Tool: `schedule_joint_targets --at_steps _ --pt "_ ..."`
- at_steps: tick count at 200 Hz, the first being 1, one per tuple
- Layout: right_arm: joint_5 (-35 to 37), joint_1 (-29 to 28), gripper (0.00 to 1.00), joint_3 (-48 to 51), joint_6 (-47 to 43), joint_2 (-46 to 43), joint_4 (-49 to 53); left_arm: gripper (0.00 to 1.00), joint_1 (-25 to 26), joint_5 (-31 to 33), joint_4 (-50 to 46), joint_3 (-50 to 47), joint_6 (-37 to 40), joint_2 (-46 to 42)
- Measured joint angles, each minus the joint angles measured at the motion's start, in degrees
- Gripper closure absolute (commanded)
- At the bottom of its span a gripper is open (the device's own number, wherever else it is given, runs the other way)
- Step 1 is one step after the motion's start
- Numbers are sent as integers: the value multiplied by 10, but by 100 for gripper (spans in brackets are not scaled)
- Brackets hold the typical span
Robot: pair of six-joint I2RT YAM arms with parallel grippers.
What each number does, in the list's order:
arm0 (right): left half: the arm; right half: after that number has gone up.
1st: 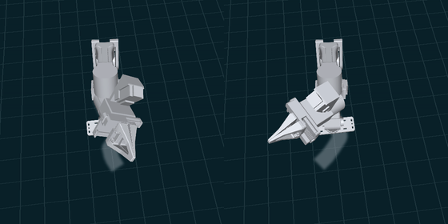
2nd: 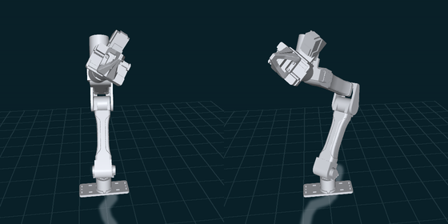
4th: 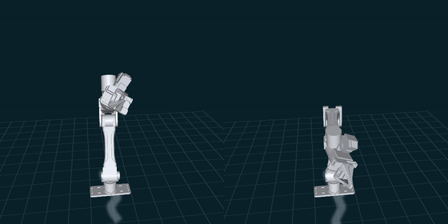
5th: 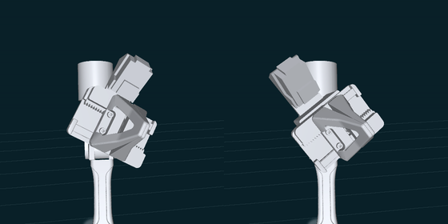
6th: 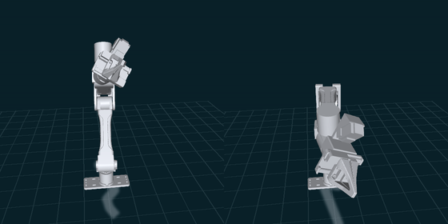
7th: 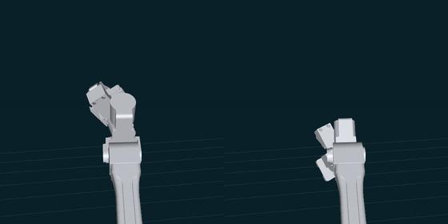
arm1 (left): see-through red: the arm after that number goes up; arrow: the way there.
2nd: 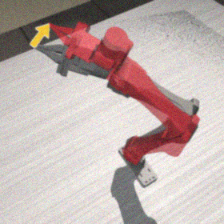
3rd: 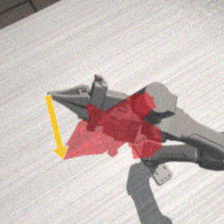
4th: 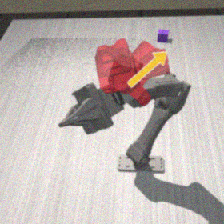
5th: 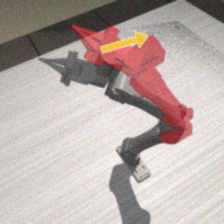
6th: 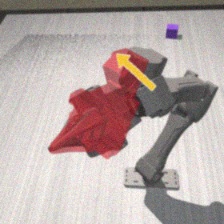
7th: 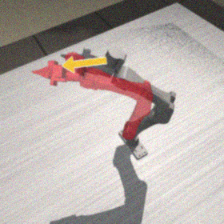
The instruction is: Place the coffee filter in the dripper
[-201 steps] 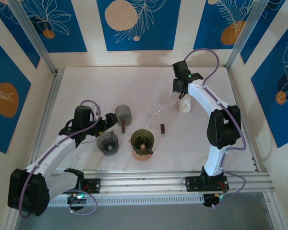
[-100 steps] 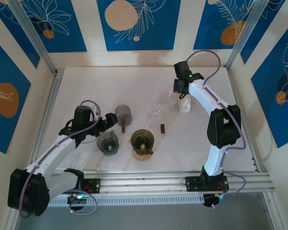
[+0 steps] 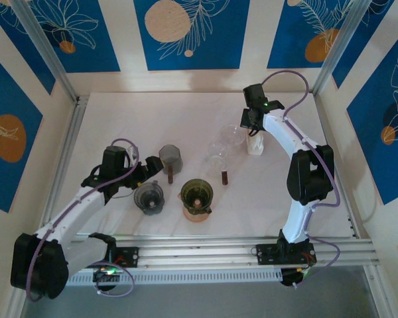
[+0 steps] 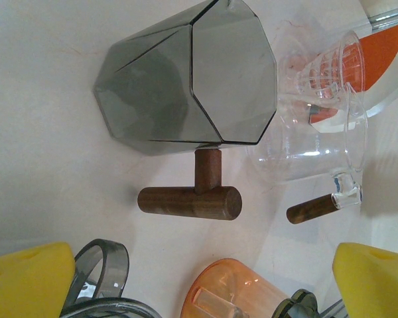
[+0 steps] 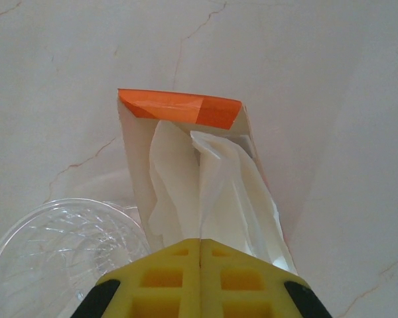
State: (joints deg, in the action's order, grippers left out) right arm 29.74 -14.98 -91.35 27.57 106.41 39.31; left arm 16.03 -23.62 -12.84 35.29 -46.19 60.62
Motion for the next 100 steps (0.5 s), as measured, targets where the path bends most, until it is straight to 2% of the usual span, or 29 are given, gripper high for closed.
schedule_joint_targets --at_steps 39,100 --pt "9 -3 100 -4 -1 7 13 0 0 0 0 0 0 0" --pt "99 -44 97 -23 -53 45 42 0 0 0 0 0 0 0"
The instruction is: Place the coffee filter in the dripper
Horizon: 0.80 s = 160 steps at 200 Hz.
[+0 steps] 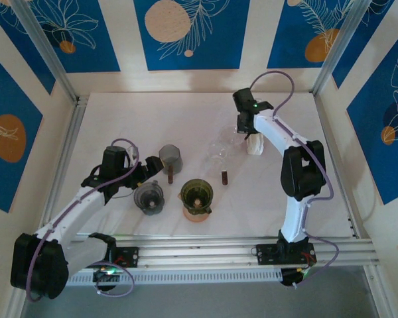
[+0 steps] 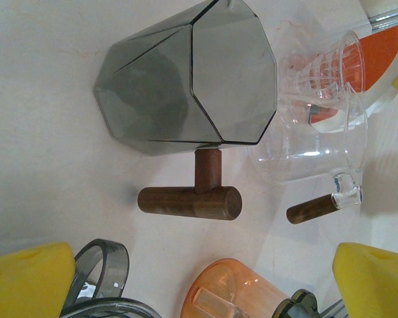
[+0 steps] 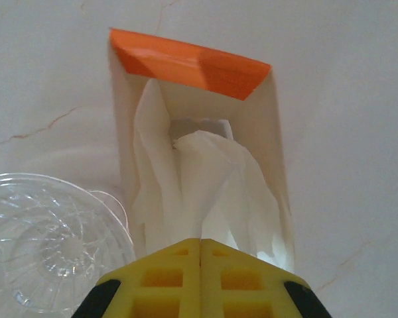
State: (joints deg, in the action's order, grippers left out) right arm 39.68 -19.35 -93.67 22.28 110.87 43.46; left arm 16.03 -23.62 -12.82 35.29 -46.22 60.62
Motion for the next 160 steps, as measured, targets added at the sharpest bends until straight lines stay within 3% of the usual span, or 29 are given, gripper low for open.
schedule_joint_targets --at_steps 65,110,160 --pt "41 -21 96 -9 -28 7 7 0 0 -2 3 -3 -4 0" --pt "43 -16 72 -9 -24 7 8 0 0 -3 4 -3 -4 0" --pt "22 -12 69 -8 -15 3 7 0 0 -4 4 -3 -4 0"
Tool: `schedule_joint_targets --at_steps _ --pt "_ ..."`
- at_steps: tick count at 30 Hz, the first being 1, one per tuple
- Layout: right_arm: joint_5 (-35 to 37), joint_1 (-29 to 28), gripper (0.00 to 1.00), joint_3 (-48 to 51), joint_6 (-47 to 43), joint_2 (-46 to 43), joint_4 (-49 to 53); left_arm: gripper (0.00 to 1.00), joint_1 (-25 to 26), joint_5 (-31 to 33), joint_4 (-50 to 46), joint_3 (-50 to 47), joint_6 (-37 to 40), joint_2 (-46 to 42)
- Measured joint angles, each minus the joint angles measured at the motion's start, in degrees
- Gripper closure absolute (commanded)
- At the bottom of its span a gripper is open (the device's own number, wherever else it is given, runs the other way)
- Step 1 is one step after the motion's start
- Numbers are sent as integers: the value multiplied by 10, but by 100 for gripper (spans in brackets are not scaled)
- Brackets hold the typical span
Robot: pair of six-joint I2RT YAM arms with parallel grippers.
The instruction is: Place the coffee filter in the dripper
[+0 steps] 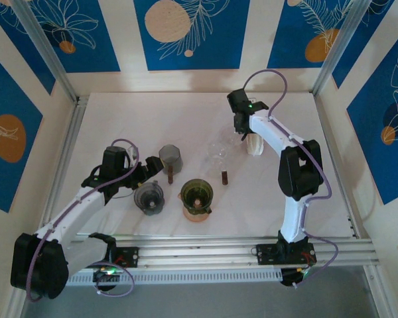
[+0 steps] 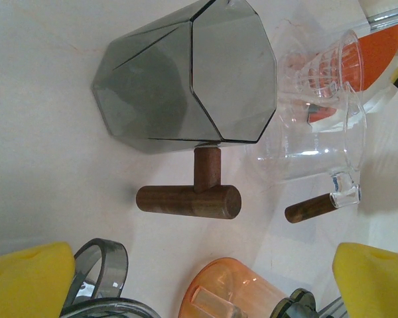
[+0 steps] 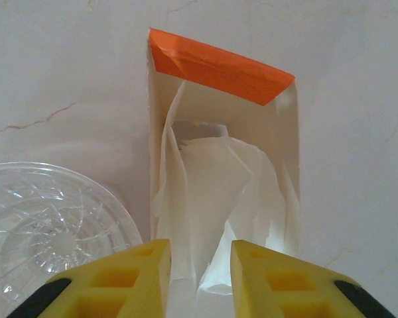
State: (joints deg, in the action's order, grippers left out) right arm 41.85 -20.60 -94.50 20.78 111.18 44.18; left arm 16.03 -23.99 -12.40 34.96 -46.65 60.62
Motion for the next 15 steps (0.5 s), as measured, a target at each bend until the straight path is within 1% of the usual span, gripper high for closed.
schedule_joint_targets --at_steps 3,10,15 --pt "-8 2 70 0 14 -16 0 0 0 0 0 0 0 0" --pt "-34 10 71 2 57 -92 -2 0 0 0 2 0 0 2" --pt "-55 19 71 5 88 -99 11 0 0 -4 10 0 0 7"
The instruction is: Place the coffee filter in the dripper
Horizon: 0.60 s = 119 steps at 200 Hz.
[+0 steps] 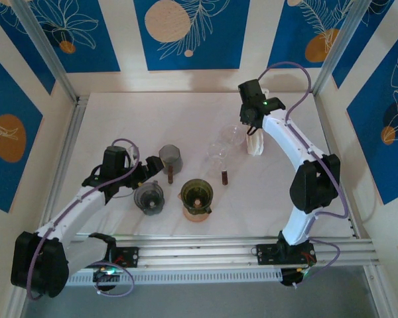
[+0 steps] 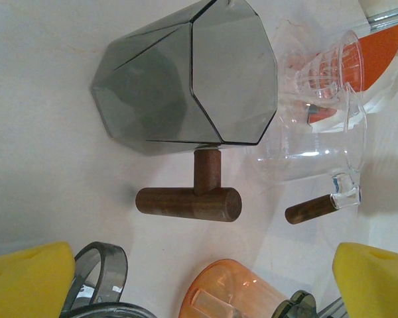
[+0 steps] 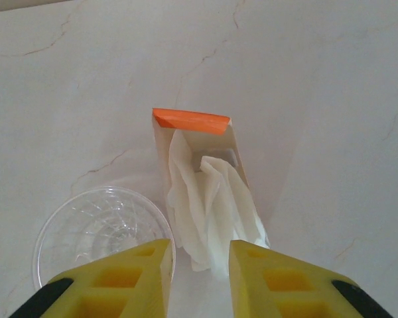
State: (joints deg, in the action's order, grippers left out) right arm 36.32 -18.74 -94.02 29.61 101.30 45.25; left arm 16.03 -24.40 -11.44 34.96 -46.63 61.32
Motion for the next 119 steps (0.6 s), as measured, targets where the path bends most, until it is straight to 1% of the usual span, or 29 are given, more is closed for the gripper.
schedule_joint_targets --at_steps 47,119 --pt "-25 10 72 35 42 1 10 0 0 -7 14 -6 0 -1" --pt "-35 12 77 34 83 29 12 0 0 -7 23 -19 3 -1"
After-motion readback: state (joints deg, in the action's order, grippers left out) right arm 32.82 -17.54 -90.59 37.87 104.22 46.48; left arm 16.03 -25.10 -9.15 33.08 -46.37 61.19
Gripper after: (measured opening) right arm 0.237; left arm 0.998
